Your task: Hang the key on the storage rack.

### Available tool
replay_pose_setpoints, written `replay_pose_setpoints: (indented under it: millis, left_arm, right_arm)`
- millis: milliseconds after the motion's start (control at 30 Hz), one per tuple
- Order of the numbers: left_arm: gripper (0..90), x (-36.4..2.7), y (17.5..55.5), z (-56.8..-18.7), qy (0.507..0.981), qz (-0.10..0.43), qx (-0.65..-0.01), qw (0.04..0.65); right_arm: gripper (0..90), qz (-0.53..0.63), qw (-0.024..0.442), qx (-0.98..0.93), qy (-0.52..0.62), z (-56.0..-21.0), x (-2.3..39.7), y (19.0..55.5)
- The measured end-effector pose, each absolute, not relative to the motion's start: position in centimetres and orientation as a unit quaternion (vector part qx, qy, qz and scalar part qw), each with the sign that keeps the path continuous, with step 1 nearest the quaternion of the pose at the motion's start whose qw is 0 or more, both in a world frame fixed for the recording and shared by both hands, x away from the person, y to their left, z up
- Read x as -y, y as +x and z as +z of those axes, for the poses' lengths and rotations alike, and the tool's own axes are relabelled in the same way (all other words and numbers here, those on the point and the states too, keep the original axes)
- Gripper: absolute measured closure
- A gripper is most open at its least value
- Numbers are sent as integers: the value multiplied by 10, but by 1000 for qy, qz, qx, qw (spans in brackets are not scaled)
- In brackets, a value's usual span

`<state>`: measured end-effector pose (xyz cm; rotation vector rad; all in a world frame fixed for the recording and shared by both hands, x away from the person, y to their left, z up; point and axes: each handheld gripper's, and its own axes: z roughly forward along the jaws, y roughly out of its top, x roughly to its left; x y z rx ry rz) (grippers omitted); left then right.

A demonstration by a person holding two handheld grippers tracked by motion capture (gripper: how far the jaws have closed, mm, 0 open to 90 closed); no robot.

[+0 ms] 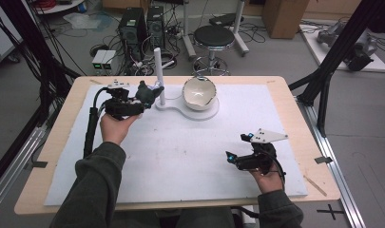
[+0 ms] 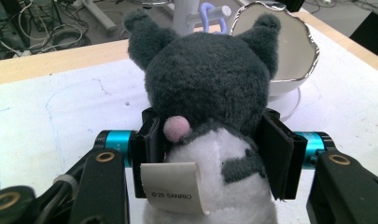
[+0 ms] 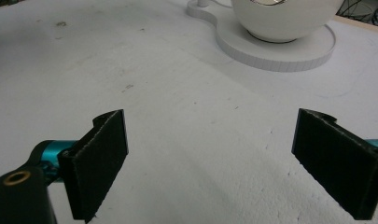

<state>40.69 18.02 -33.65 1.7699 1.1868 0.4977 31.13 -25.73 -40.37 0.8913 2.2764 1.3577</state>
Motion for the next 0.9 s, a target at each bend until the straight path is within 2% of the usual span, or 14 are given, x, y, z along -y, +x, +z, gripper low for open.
replay_pose_setpoints:
  millis: [900]
  left_arm:
    - [442, -175, 412, -344, 729, 203, -486, 438]
  right_arm:
    - [97, 480, 172, -802, 310, -403, 257, 311]
